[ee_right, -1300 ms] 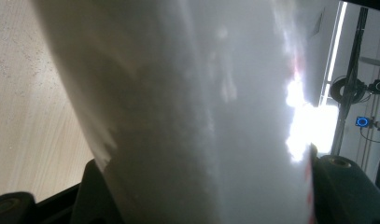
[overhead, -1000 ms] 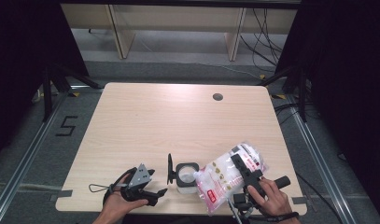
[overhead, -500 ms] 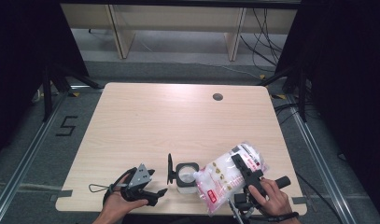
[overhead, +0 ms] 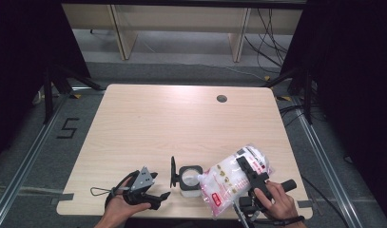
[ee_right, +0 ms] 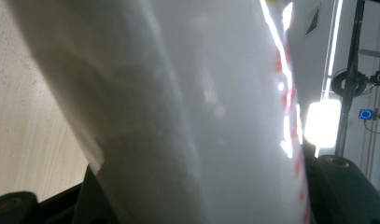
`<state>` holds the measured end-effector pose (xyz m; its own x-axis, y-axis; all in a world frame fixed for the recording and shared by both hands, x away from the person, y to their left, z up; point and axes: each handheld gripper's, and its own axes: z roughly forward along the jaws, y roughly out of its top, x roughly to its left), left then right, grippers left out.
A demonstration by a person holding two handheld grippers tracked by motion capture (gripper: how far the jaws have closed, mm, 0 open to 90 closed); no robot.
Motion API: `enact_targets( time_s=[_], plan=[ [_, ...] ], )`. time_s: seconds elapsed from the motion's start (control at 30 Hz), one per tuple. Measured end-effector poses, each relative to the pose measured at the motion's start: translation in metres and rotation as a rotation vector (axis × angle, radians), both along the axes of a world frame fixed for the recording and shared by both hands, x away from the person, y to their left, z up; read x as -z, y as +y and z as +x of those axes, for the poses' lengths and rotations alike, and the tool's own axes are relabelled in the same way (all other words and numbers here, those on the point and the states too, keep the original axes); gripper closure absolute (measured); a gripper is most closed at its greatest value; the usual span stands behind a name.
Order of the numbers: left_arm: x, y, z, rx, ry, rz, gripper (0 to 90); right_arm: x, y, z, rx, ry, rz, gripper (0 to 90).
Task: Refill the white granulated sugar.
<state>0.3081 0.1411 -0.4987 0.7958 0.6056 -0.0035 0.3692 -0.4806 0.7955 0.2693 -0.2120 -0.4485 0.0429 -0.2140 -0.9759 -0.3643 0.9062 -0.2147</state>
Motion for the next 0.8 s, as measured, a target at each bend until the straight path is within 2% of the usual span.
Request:
enact_targets(
  time_s=[0.03, 0.33, 0.37, 0.43, 0.47, 0.5, 0.53, 0.8],
  plan=[
    [0.0001, 0.0001, 0.0004, 0.003, 0.002, 0.002, 19.2, 0.0032, -0.001, 0.0, 0.017, 0.027, 0.046, 44.5],
    [0.0001, 0.0, 0.0004, 0.004, 0.002, 0.002, 19.2, 0.0027, -0.0014, 0.0003, 0.005, 0.02, 0.043, 44.6],
    [0.0001, 0.0, 0.0003, 0.001, 0.001, 0.004, 19.2, -0.0007, -0.0002, -0.0002, 0.001, -0.001, 0.007, 44.6],
    [0.0004, -0.0002, -0.0002, 0.0, 0.002, 0.001, 19.2, -0.0006, -0.0002, -0.0004, -0.001, -0.005, 0.006, 44.6],
    [0.0005, -0.0003, -0.0003, -0.001, 0.005, -0.002, 19.2, 0.0026, -0.0012, -0.0002, 0.009, 0.018, 0.042, 44.6],
    [0.0, -0.0001, 0.0, 0.003, -0.001, 0.003, 19.2, 0.0025, -0.0012, -0.0001, 0.007, 0.018, 0.041, 44.6],
    [0.0001, 0.0, 0.0003, 0.001, 0.0, 0.005, 19.2, -0.0005, -0.0001, -0.0005, -0.001, -0.003, 0.009, 44.6],
    [0.0001, -0.0004, -0.0004, 0.0, 0.002, -0.004, 19.3, -0.0005, -0.0009, -0.0011, 0.008, 0.006, 0.018, 44.6]
  ],
)
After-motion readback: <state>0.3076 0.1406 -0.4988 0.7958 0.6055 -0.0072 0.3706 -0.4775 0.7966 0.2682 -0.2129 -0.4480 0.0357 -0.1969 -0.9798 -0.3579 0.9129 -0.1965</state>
